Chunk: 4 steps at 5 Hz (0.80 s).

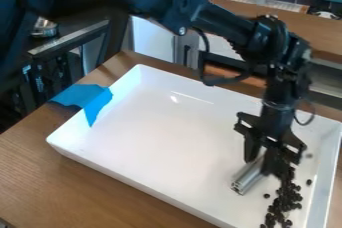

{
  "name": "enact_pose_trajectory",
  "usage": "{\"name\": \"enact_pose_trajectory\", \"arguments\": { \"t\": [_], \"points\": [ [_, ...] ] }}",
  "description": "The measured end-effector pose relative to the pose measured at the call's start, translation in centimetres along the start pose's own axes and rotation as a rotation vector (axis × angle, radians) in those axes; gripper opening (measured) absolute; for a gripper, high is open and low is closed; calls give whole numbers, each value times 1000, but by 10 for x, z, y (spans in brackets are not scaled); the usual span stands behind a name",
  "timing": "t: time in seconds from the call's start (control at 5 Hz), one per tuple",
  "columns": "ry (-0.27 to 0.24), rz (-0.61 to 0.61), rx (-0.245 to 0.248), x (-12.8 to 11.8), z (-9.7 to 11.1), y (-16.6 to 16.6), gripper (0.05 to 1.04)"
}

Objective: Sweep into pile

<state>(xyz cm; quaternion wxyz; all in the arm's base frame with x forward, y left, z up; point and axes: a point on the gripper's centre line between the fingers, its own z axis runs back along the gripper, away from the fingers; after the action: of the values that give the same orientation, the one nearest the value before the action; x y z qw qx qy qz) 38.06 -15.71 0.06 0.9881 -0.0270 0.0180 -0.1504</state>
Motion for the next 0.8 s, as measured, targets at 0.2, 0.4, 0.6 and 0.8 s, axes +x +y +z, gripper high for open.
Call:
{"name": "enact_pose_trajectory", "arguments": {
  "t": [0.2,0.4,0.6,0.8],
  "points": [
    [6,-14,-14,-1,0,-11,351],
    [10,-15,-16,-2,0,-11,351],
    [18,3,-22,-3,2,-5,351],
    [-19,51,-41,-3,34,23,351]
  ]
}}
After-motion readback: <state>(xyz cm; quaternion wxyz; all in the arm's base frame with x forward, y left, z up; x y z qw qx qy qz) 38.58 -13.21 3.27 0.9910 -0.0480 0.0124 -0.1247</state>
